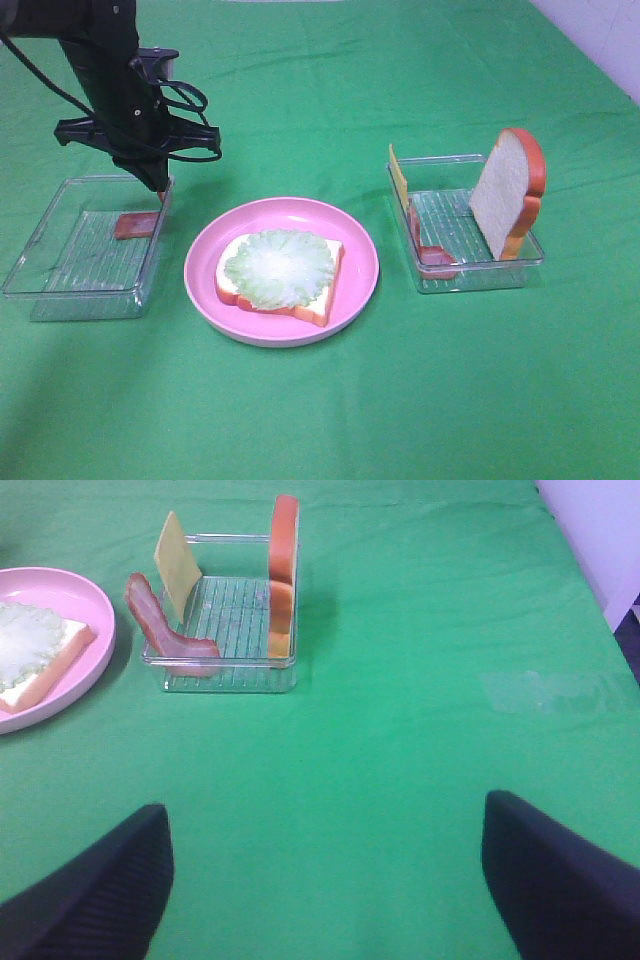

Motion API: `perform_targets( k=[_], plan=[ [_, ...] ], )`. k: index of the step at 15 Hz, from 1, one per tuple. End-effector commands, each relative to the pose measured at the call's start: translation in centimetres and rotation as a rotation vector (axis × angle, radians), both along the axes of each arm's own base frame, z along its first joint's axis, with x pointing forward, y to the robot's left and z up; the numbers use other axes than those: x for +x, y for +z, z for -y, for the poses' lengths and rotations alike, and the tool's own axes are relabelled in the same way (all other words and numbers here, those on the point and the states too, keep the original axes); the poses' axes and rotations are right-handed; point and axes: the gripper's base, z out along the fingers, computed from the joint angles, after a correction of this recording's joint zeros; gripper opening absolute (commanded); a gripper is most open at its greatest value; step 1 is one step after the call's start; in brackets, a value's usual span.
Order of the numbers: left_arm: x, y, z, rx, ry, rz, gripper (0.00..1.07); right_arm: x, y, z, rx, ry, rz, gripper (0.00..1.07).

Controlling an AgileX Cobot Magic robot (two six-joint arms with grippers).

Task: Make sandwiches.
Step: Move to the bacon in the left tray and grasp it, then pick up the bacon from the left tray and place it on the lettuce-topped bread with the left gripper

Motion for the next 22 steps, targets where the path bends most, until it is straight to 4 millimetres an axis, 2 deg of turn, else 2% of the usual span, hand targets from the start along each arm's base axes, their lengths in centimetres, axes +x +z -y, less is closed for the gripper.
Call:
perform_targets(
  k=[1, 4, 7, 8, 10, 14, 15, 16, 18, 20, 22],
  plan=[
    [0.0, 0.2, 0.0, -0.002, 0.005, 0.007, 0.0, -0.1, 0.0, 0.0, -0.005, -0.004, 0.02, 0.79],
    [-0.3, 1.7, -0.1, -0.005, 0.0, 0.02, 0.0, -0.1, 0.0, 0.0, -0.005, -0.004, 0.02, 0.79],
    [-1.0, 5.3, 0.0, -0.052, -0.004, 0.083, 0.0, -0.1, 0.0, 0.0, -0.005, -0.004, 0.02, 0.79],
    [-1.5, 7.0, 0.3, -0.106, -0.002, 0.105, 0.0, -0.1, 0.0, 0.0, -0.005, -0.004, 0.02, 0.79],
    [-2.2, 8.7, 1.0, -0.207, -0.049, 0.116, 0.0, -0.1, 0.0, 0.0, -0.005, -0.004, 0.02, 0.79],
    [-3.0, 9.4, 3.7, -0.45, -0.137, 0.078, 0.0, -0.1, 0.0, 0.0, -0.005, -0.004, 0.02, 0.79],
    [-3.4, 9.7, 4.9, -0.506, -0.176, 0.076, 0.0, -0.1, 0.0, 0.0, -0.005, -0.004, 0.02, 0.79],
    [-4.5, 9.9, 7.3, -0.559, -0.238, 0.061, 0.0, -0.1, 0.0, 0.0, -0.005, -0.004, 0.02, 0.79],
    [-5.5, 9.5, 9.4, -0.561, -0.285, 0.042, 0.0, -0.1, 0.0, 0.0, -0.005, -0.004, 0.02, 0.79],
    [-6.6, 8.0, 11.9, -0.535, -0.358, 0.011, 0.0, -0.1, 0.0, 0.0, -0.005, -0.004, 0.02, 0.79],
    [-7.0, 7.1, 12.9, -0.503, -0.389, 0.0, 0.0, -0.1, 0.0, 0.0, -0.005, -0.004, 0.02, 0.79]
  ],
)
